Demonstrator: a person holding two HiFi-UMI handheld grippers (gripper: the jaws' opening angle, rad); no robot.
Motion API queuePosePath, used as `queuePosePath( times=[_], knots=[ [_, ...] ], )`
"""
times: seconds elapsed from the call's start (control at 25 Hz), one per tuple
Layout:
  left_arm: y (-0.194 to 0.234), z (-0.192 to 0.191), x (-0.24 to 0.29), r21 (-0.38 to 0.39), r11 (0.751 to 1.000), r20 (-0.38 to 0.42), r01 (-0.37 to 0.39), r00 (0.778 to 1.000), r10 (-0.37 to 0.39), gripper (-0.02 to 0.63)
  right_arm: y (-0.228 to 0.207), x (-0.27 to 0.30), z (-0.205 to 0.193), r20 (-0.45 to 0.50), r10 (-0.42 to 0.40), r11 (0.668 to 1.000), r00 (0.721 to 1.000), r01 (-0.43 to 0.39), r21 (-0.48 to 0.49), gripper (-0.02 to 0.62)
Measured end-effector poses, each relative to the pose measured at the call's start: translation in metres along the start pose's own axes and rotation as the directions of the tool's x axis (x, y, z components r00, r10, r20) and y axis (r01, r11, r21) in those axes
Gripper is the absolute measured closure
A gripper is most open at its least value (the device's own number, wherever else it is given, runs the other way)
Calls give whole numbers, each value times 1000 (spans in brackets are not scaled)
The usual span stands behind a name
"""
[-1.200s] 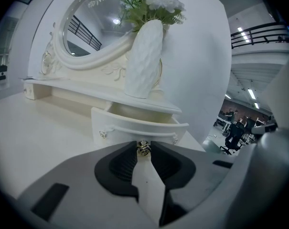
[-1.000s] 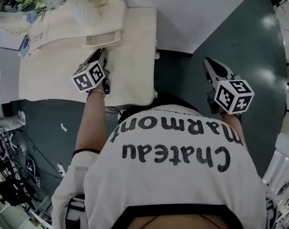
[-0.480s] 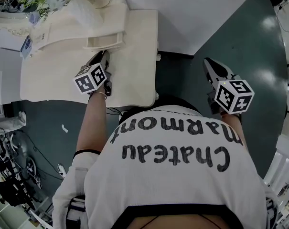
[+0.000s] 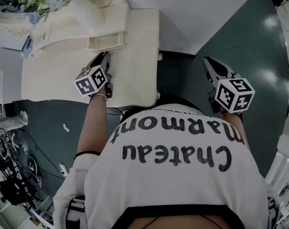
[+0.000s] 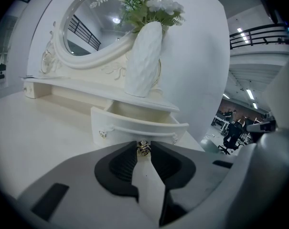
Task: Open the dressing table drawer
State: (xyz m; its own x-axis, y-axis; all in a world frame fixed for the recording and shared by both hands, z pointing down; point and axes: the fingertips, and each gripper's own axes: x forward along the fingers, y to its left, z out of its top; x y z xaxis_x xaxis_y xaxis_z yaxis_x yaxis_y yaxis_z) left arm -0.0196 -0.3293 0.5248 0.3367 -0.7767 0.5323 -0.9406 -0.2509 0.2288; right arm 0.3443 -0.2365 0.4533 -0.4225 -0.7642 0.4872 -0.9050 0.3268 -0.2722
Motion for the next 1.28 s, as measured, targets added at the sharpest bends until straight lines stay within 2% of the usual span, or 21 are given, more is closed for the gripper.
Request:
queuePosePath(
  times=[1.28],
  knots=[
    [0,-7,-8,7,1000,-3,6,1000,-6,512,7,0,4,1,6,999,1000,-6,-34,568]
  ],
)
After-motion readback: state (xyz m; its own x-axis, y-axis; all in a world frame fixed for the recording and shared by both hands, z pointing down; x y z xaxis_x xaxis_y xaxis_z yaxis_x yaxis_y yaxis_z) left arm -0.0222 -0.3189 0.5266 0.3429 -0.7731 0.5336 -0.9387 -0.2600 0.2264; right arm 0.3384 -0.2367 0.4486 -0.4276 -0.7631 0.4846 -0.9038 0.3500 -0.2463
